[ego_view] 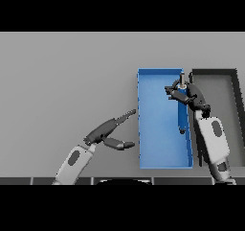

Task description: Pick up the blue pipe and place it into the blue bin.

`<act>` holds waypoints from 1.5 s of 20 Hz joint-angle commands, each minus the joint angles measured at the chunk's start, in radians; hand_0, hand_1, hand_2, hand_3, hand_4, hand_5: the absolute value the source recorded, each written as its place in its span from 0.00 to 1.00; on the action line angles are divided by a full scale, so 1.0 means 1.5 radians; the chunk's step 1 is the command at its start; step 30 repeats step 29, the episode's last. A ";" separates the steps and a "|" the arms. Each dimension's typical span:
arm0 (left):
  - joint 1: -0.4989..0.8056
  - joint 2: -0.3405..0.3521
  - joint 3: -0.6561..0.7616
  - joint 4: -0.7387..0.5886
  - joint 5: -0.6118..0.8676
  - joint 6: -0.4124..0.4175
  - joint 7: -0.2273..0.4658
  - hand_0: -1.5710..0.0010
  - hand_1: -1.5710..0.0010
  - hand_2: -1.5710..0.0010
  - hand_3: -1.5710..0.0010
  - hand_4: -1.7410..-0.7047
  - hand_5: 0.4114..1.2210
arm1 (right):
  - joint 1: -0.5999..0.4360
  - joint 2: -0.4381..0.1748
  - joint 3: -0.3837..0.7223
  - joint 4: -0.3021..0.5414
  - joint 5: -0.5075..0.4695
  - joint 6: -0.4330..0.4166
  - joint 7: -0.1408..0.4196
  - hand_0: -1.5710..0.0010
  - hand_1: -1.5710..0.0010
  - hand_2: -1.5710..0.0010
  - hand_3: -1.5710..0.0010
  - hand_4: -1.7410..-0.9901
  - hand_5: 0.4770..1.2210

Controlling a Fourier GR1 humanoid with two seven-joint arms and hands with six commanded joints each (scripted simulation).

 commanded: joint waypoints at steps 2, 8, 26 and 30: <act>-0.004 0.005 0.008 -0.004 0.006 -0.001 -0.006 1.00 1.00 1.00 1.00 0.83 0.01 | -0.020 -0.040 0.066 0.033 -0.031 -0.045 -0.003 0.25 0.32 0.32 0.60 0.20 1.00; -0.010 -0.007 0.002 0.001 0.006 0.002 0.015 1.00 1.00 1.00 1.00 0.83 0.02 | -0.069 -0.162 0.245 0.032 -0.112 -0.021 -0.008 0.80 0.82 0.82 0.89 0.75 0.82; -0.007 0.001 0.004 0.013 -0.008 0.010 0.005 1.00 1.00 1.00 1.00 0.83 0.02 | -0.116 -0.225 0.378 0.070 -0.129 -0.001 -0.003 1.00 1.00 1.00 1.00 0.96 0.24; -0.001 -0.002 -0.003 0.021 -0.016 0.010 -0.022 1.00 1.00 1.00 1.00 0.83 0.02 | -0.125 -0.221 0.381 0.070 -0.127 0.000 -0.001 1.00 1.00 1.00 1.00 0.96 0.22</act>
